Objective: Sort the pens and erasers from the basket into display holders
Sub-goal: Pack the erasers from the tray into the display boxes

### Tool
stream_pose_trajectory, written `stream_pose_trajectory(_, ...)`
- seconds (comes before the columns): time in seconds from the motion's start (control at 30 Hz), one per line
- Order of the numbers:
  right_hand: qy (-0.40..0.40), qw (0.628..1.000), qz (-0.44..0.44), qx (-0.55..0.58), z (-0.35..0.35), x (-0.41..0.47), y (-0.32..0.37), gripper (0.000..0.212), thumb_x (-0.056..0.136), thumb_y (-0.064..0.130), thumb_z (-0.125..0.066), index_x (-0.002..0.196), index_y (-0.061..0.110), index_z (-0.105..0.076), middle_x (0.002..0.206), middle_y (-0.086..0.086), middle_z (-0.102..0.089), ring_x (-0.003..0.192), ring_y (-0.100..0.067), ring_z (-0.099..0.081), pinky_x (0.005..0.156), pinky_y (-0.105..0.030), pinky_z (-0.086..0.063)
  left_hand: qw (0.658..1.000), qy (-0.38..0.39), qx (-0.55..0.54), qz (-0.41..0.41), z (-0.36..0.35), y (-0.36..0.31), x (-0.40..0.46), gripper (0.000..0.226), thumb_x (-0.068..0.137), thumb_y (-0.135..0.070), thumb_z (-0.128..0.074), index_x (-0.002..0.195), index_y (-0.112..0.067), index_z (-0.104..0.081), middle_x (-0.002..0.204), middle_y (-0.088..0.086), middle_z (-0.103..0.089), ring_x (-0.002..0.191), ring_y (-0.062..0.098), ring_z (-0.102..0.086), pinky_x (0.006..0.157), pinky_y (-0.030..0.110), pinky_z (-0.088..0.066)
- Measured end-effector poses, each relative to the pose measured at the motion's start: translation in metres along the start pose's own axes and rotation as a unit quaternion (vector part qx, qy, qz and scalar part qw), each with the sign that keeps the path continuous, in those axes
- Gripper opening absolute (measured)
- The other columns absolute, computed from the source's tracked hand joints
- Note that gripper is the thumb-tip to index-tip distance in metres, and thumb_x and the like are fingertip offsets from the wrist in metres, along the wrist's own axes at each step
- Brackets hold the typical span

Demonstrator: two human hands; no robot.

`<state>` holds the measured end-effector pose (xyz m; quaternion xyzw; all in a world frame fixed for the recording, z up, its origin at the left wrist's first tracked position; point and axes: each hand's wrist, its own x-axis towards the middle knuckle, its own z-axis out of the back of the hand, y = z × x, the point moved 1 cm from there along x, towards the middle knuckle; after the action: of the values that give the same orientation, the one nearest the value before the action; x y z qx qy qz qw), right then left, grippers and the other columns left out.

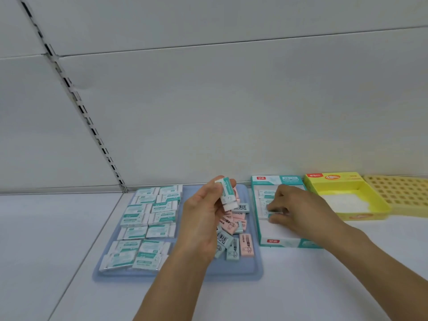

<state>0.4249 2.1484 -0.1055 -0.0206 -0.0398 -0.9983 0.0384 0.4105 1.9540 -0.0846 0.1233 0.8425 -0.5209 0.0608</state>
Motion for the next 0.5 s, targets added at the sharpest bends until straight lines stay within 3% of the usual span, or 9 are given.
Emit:
stream_pose_trajectory(0.07, -0.069, 0.997, -0.003, 0.02, 0.002, -0.002, 0.001, 0.025, 0.094, 0.047, -0.053, 0.114, 0.039, -0.067, 0.112, 0.012, -0.054, 0.102, -0.012, -0.055, 0.069, -0.026, -0.04, 1.0, 0.014, -0.003, 0.0, -0.002, 0.001, 0.0, 0.017, 0.097, -0.011, -0.053, 0.104, -0.009, -0.068, 0.102, 0.007, -0.075, 0.087, 0.016, -0.069, 0.076, 0.029, -0.058)
stream_pose_trajectory(0.17, -0.176, 0.957, 0.071, 0.219, 0.01, -0.005, 0.004, 0.032, 0.094, 0.032, -0.059, 0.125, 0.039, -0.06, 0.108, 0.016, -0.053, 0.091, -0.005, -0.058, 0.071, -0.028, -0.047, 0.998, 0.033, 0.055, -0.008, -0.006, 0.003, 0.0, 0.014, 0.098, -0.013, -0.052, 0.11, -0.012, -0.06, 0.096, 0.008, -0.075, 0.076, 0.021, -0.068, 0.065, 0.033, -0.058)
stream_pose_trajectory(0.23, -0.14, 0.927, 0.156, 0.31, 0.025, -0.006, 0.009, 0.046, 0.09, 0.023, -0.066, 0.13, 0.044, -0.054, 0.117, 0.02, -0.052, 0.099, -0.006, -0.058, 0.076, -0.024, -0.049, 0.99, 0.05, 0.127, -0.021, -0.01, 0.004, 0.002, 0.02, 0.095, -0.015, -0.059, 0.115, -0.017, -0.055, 0.086, 0.011, -0.075, 0.068, 0.026, -0.064, 0.056, 0.032, -0.054)
stream_pose_trajectory(0.3, -0.071, 0.911, 0.183, 0.362, 0.042, -0.007, 0.014, 0.055, 0.083, 0.014, -0.075, 0.125, 0.045, -0.057, 0.118, 0.019, -0.058, 0.105, -0.008, -0.059, 0.078, -0.022, -0.05, 0.975, 0.08, 0.204, -0.038, -0.017, 0.004, 0.005, 0.031, 0.089, -0.02, -0.069, 0.116, -0.018, -0.052, 0.077, 0.008, -0.073, 0.061, 0.025, -0.059, 0.051, 0.029, -0.049)
stream_pose_trajectory(0.37, -0.053, 0.918, 0.152, 0.363, 0.052, -0.007, 0.008, 0.048, 0.077, 0.016, -0.08, 0.117, 0.038, -0.067, 0.105, 0.016, -0.065, 0.096, -0.009, -0.062, 0.078, -0.027, -0.051, 0.958, 0.11, 0.259, -0.047, -0.026, 0.0, 0.006, 0.038, 0.084, -0.022, -0.074, 0.115, -0.019, -0.052, 0.076, 0.005, -0.074, 0.056, 0.021, -0.058, 0.053, 0.029, -0.049)
stream_pose_trajectory(0.43, -0.07, 0.947, 0.116, 0.292, 0.056, -0.009, -0.003, 0.037, 0.076, 0.027, -0.081, 0.111, 0.032, -0.071, 0.094, 0.015, -0.066, 0.085, -0.007, -0.061, 0.074, -0.026, -0.048, 0.946, 0.131, 0.291, -0.056, -0.034, -0.001, 0.008, 0.036, 0.084, -0.021, -0.075, 0.113, -0.019, -0.053, 0.078, 0.002, -0.075, 0.056, 0.017, -0.062, 0.061, 0.031, -0.055)
stream_pose_trajectory(0.5, -0.101, 0.978, 0.069, 0.169, 0.055, -0.013, -0.018, 0.031, 0.08, 0.034, -0.076, 0.11, 0.026, -0.071, 0.09, 0.016, -0.062, 0.077, -0.005, -0.055, 0.072, -0.026, -0.045, 0.929, 0.131, 0.334, -0.088, -0.038, 0.004, 0.011, 0.029, 0.089, -0.025, -0.069, 0.113, -0.021, -0.054, 0.091, 0.001, -0.074, 0.073, 0.014, -0.069, 0.079, 0.034, -0.058)
